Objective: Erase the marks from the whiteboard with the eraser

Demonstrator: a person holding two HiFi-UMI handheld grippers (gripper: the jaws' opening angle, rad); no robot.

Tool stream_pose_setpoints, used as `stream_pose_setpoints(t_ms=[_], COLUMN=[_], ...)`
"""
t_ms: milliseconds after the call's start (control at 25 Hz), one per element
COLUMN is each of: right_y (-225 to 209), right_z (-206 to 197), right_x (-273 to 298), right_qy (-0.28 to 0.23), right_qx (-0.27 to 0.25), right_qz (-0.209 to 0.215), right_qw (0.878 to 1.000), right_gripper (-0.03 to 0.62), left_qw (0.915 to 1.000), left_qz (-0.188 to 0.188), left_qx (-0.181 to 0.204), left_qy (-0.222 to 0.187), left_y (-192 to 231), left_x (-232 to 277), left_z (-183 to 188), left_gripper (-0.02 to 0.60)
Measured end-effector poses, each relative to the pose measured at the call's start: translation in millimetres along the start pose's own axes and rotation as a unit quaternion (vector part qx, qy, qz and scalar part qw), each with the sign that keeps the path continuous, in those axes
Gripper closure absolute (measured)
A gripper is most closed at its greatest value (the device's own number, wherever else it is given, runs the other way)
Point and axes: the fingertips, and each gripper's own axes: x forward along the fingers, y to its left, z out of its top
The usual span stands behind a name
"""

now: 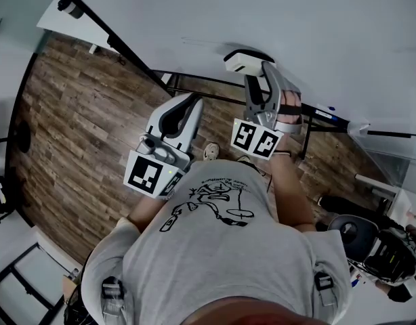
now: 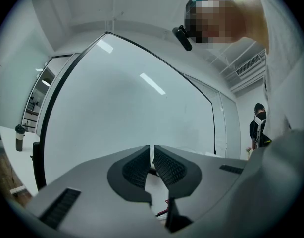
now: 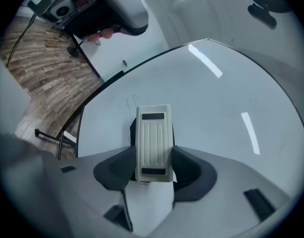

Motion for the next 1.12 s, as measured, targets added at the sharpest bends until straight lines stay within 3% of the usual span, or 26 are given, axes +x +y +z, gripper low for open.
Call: stream_pose_setpoints(t_ms=[480,1120], right_y=[-87,-83], right_z=[31,26], right_x=[-12,7], right_qy=[-0.025,-0.016], right_qx=[0.017,0.000], right_qz=[-0.081,-0.107], right_qw=[0.996,0.994], right_gripper=[0.361,0.362], left_qw=[1.0000,1.0000], left_qz=[0.002,0.004], left_qx=[0.001,0.000], left_qy=[-0.005,-0.004], left_y=[1,8], left_x=[-5,1], left_z=[2,0], left_gripper=[0.541,0.541])
